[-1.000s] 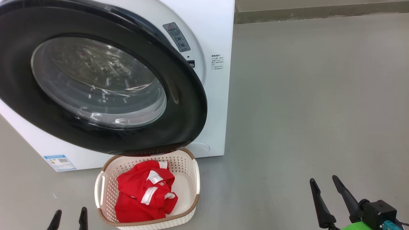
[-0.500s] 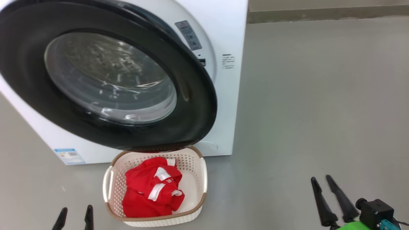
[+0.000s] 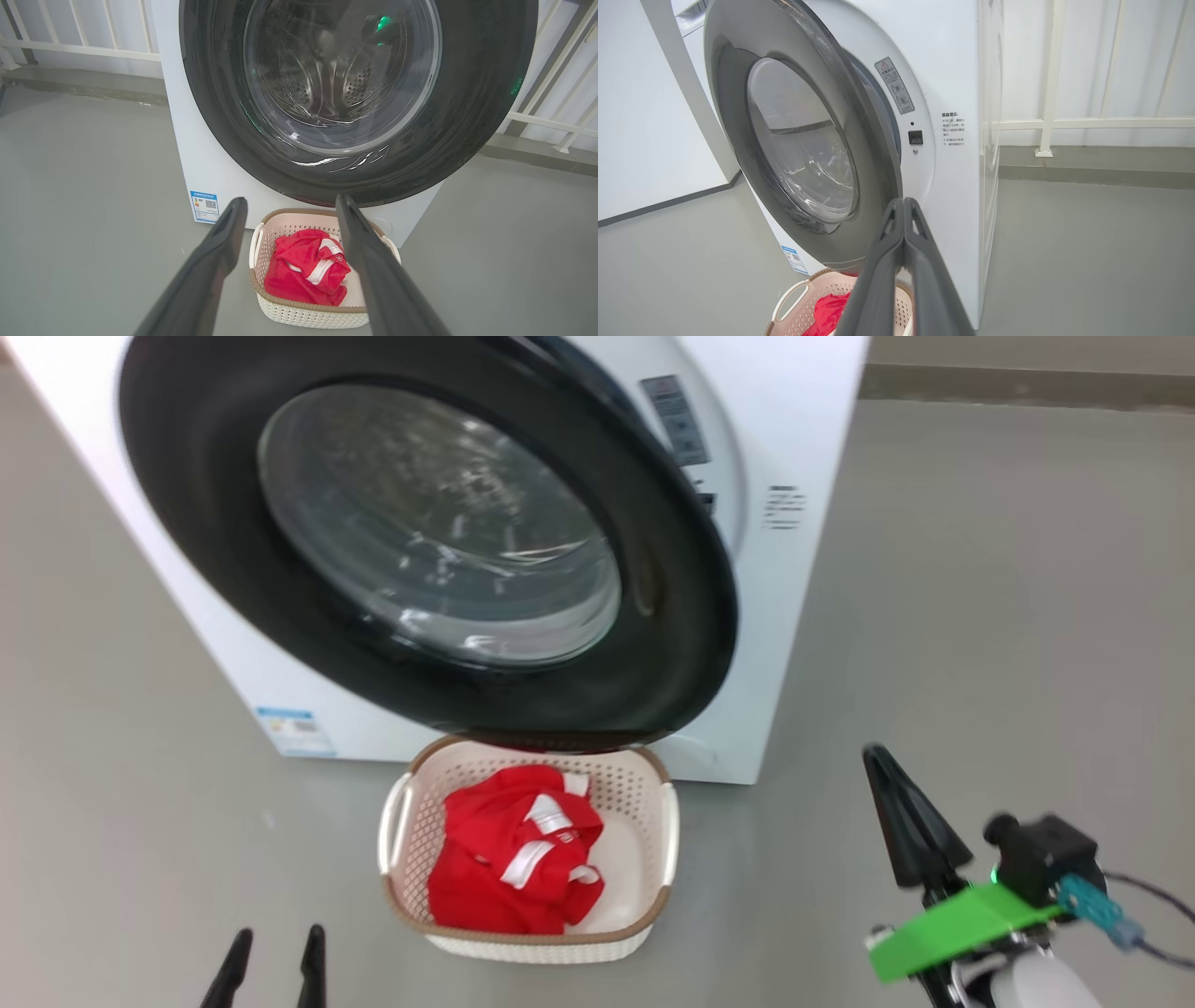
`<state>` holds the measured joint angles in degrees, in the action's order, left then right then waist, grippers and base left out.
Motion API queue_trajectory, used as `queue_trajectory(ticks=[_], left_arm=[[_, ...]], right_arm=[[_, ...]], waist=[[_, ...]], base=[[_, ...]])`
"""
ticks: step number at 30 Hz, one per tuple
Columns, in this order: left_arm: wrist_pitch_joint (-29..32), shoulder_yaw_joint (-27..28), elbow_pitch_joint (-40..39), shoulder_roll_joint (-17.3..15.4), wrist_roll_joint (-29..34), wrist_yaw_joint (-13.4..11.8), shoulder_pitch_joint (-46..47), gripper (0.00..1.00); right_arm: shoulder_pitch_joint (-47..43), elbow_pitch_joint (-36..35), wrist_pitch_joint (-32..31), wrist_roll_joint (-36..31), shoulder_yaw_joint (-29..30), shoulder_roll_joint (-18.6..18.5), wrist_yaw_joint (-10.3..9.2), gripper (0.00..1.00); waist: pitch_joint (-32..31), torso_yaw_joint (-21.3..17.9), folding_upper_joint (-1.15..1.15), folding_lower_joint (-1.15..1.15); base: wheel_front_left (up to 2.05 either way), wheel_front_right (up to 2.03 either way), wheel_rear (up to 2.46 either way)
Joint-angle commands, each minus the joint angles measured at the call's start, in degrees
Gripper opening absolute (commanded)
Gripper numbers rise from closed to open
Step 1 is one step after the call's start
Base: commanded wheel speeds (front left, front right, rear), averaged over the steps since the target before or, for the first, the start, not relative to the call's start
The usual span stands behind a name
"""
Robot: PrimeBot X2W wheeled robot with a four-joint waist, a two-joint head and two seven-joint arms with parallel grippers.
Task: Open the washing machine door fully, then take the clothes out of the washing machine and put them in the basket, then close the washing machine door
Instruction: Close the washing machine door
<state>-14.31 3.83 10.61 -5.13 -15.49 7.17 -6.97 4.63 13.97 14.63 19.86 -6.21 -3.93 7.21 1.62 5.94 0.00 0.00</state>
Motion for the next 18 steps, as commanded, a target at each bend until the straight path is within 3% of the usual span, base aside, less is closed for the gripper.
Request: queue_trajectory(ticks=[1, 18], left_arm=[[-0.7, 1.4, -1.6, -0.2, 0.5, 0.3, 2.9, 1.0], [-0.7, -3.8, -0.4, 1.2, -2.1, 0.3, 10.4, 1.0]], right_arm=[[3.2, -0.9, 0.4, 0.3, -1.9, -0.1, 0.28, 0.0], [20.5, 7.1, 0.4, 0.8, -4.6, -0.6, 0.28, 0.0]], waist=[[1.5, 2.8, 0.0, 0.0], [9.8, 9.8, 0.0, 0.0]], base=[[0.0, 0.0, 0.0], [0.0, 0.0, 0.0]])
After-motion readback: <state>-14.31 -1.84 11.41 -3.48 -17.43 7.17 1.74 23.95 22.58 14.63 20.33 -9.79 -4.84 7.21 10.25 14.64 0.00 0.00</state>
